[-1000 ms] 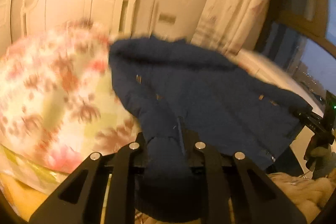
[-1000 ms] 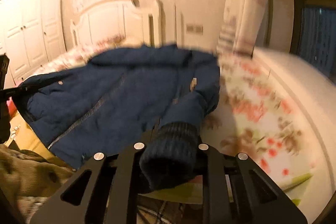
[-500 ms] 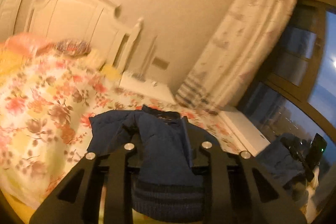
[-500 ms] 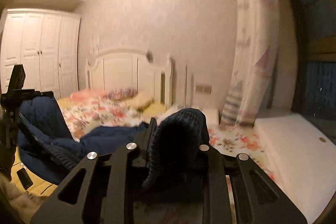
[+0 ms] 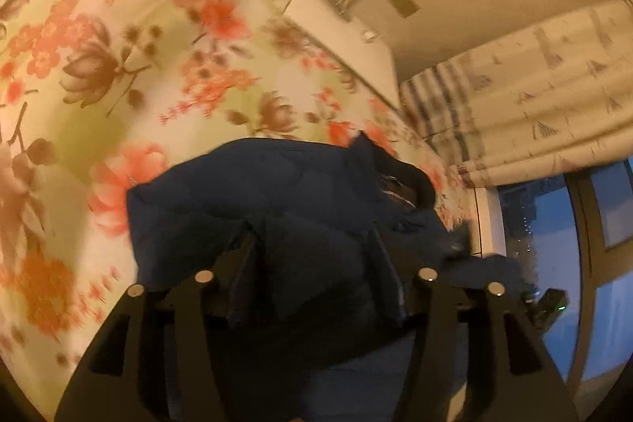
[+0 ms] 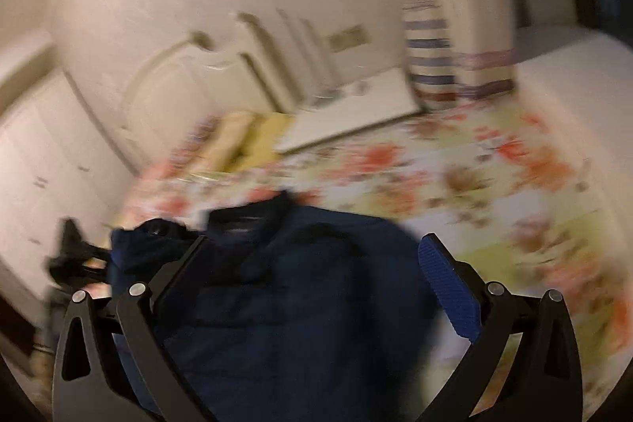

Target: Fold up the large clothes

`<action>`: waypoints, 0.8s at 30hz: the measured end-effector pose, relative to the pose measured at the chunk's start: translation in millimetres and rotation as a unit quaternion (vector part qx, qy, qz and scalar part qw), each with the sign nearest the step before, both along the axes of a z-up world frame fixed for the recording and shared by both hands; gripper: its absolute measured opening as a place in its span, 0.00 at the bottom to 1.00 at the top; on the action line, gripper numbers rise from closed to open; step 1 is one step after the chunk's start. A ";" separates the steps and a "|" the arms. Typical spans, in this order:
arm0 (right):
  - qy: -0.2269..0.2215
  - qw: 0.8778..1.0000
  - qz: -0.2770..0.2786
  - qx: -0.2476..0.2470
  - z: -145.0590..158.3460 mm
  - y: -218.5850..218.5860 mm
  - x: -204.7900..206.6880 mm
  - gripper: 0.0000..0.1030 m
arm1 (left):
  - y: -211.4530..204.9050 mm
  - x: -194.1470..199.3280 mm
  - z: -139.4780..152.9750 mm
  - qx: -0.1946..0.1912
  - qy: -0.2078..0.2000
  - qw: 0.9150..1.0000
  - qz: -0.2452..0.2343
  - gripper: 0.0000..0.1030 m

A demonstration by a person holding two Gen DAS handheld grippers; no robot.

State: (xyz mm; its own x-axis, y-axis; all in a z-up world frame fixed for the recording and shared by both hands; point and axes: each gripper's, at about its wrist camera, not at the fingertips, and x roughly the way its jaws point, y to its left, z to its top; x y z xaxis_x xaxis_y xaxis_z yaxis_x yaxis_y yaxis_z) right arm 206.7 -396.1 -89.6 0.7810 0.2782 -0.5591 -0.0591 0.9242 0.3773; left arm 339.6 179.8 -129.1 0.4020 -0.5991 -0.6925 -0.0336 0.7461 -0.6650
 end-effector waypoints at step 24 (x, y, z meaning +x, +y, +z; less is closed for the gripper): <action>0.116 0.983 0.134 -0.039 -82.4 58.0 64.8 0.74 | -47.2 0.0 -0.9 0.142 -0.146 0.970 -0.132 0.82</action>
State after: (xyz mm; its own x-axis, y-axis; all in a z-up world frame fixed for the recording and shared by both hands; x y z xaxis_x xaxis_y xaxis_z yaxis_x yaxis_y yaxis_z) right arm 271.4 -338.1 -171.9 0.5340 0.4058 -0.7417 -0.2242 0.9138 0.3386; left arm 339.6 132.6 -130.0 0.4641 -0.5101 -0.7241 0.3424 0.8573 -0.3845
